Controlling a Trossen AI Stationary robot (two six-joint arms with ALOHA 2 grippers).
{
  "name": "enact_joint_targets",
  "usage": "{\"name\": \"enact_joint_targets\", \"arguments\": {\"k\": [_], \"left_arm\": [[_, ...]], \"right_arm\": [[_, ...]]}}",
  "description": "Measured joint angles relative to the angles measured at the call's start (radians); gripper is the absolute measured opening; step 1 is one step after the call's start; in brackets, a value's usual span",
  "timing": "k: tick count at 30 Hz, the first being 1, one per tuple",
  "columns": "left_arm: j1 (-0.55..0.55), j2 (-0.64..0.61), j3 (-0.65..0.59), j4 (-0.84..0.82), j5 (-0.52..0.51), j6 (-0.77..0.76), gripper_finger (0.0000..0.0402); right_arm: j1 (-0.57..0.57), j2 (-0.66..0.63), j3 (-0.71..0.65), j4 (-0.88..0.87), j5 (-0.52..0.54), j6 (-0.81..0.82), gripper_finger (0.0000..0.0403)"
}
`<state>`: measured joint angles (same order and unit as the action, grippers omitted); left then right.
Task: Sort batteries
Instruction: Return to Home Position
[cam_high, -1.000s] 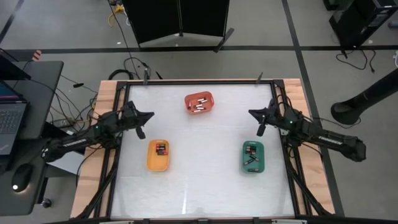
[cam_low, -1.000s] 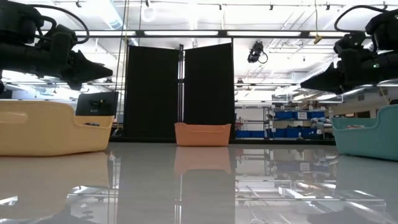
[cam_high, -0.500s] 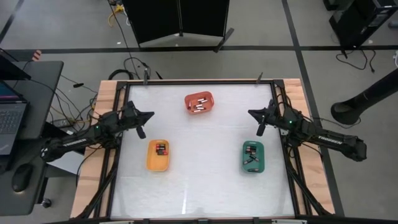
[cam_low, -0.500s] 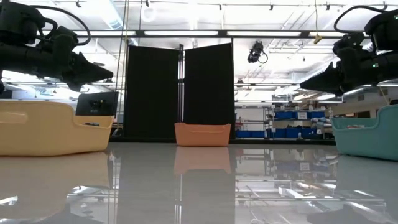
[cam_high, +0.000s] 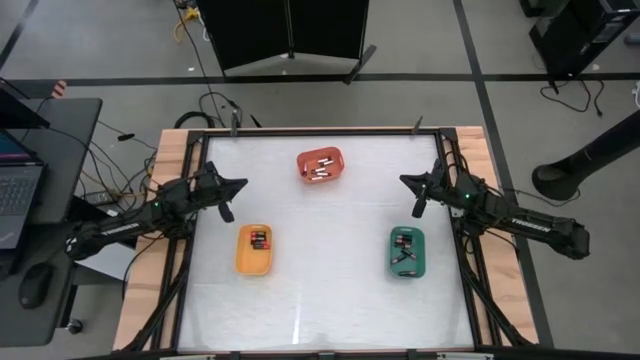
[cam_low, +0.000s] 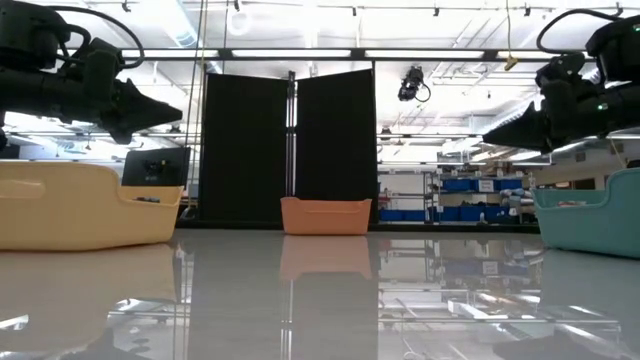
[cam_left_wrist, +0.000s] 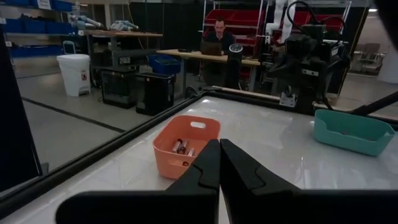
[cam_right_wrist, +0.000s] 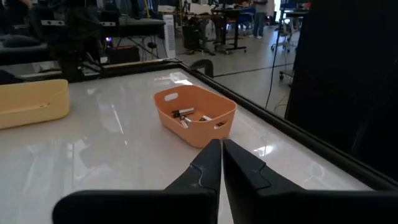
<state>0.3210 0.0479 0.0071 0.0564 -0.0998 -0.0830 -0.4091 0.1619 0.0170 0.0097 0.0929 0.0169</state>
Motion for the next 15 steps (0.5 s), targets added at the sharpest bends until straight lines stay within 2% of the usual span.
{"name": "enact_joint_targets", "arguments": {"k": [7,15], "left_arm": [[0.0,0.0,0.0,0.002,0.0,0.0,0.0012],[0.0,0.0,0.0,0.004,0.001,0.0,0.0012]], "right_arm": [[0.0,0.0,0.0,0.003,0.0,0.013,0.0043],[0.0,0.0,0.0,0.004,0.0,0.013,0.0039]]}}
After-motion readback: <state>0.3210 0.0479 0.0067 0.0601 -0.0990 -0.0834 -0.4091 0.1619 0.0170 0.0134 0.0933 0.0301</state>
